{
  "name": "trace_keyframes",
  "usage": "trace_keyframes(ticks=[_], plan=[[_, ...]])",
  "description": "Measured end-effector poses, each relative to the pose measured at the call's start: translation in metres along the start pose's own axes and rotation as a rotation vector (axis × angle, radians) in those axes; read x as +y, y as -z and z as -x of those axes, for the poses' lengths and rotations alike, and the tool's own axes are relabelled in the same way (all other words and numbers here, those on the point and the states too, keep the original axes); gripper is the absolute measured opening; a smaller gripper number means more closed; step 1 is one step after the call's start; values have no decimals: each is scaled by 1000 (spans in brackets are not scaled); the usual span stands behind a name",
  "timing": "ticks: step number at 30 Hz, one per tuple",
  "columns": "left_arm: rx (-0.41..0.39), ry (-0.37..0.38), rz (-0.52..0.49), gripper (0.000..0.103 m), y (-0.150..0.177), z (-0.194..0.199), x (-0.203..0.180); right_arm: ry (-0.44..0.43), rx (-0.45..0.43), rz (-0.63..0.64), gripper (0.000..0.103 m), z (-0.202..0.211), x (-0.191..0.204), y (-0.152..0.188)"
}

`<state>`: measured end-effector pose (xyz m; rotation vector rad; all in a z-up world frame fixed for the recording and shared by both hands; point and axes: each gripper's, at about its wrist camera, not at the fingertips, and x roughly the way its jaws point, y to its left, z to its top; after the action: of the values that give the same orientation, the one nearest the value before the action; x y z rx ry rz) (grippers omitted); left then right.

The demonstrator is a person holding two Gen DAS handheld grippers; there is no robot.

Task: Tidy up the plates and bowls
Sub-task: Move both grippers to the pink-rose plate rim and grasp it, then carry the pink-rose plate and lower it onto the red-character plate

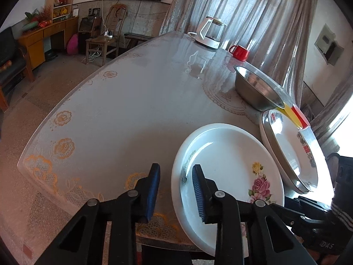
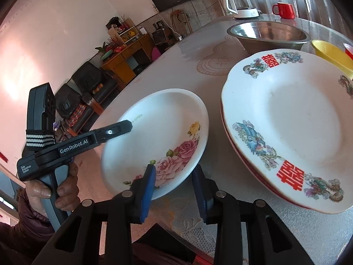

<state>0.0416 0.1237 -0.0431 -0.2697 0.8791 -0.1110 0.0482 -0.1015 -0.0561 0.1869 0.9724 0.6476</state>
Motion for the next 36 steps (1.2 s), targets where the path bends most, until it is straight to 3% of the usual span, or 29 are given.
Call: trace_keyframes(ticks=[4, 7, 15, 20, 27, 36], plan=[[-40, -16, -70, 26, 5, -4, -12, -16, -12, -2, 34, 2, -1, 0], [-72, -42, -117, 34, 9, -4, -19, -16, -12, 1, 34, 2, 0, 0], [-75, -45, -107, 31, 8, -3, -15, 21, -33, 15, 33, 3, 6, 2], [-72, -23, -77, 25, 12, 1, -10, 25, -33, 1, 31, 4, 3, 1], [-67, 9, -51, 25, 15, 6, -10, 44, -34, 3, 30, 1, 4, -1], [-121, 47, -44, 25, 9, 25, -12, 29, -63, -1, 30, 10, 7, -1]])
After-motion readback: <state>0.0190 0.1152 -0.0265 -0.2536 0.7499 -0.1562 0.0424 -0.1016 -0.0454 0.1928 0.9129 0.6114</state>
